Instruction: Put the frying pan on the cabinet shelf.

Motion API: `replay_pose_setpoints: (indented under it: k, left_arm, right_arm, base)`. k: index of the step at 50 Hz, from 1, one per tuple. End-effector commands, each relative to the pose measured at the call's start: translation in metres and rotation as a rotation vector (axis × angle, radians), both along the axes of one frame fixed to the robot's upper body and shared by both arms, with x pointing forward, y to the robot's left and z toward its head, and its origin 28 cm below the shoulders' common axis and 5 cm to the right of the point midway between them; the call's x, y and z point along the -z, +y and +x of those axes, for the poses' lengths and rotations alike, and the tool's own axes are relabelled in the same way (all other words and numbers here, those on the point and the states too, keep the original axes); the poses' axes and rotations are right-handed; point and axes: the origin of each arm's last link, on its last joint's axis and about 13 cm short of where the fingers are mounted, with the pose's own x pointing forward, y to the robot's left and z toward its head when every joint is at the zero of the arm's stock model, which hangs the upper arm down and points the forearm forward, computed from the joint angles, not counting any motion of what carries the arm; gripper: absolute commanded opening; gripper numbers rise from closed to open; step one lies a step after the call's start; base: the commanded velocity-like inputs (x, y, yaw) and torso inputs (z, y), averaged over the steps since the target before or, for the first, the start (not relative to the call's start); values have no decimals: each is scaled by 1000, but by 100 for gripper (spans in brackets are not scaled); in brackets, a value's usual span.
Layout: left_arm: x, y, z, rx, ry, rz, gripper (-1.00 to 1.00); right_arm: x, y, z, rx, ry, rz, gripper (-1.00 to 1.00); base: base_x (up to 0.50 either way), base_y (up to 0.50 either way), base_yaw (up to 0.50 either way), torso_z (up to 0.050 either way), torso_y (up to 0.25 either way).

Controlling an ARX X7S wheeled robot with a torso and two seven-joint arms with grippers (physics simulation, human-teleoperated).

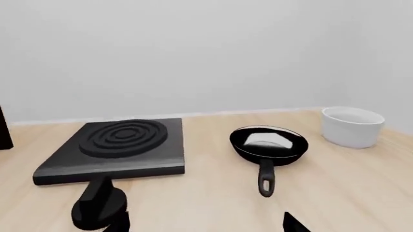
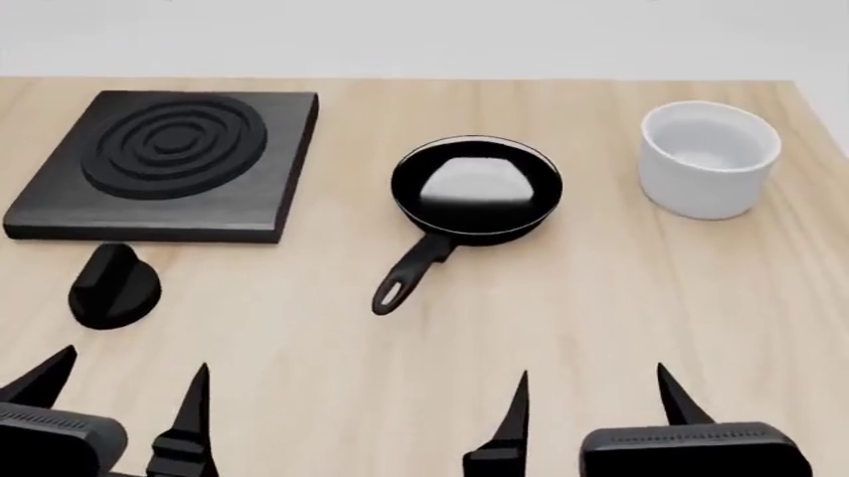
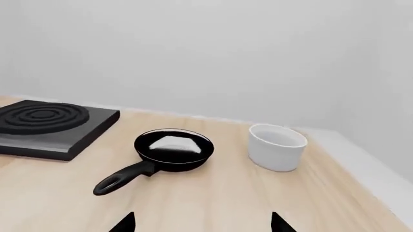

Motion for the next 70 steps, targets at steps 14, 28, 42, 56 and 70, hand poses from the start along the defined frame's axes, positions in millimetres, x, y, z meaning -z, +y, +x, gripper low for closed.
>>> replay_pose_setpoints:
  k: [14, 28, 42, 56, 70]
  left_arm:
    - [-7, 5, -2, -23, -19, -16, 100]
    - [-8, 4, -3, -18, -15, -15, 100]
    - [-7, 5, -2, -23, -7, -19, 100]
    - [-9, 0, 7, 23, 19, -24, 100]
    - [-38, -21, 52, 182, 153, -28, 100]
  right_arm:
    - [-4, -2, -3, 3, -45, -9, 100]
    - [-3, -4, -3, 10, -45, -10, 100]
    - [-6, -3, -5, 6, -43, -19, 100]
    - [-5, -6, -4, 29, -30, 1, 100]
    - [-27, -9, -14, 64, -8, 20, 100]
  base:
    - [500, -21, 0, 0, 0]
    - [500, 49, 0, 0, 1]
    - [500, 55, 0, 0, 1]
    - [483, 55, 0, 0, 0]
    - [10, 0, 0, 0, 0]
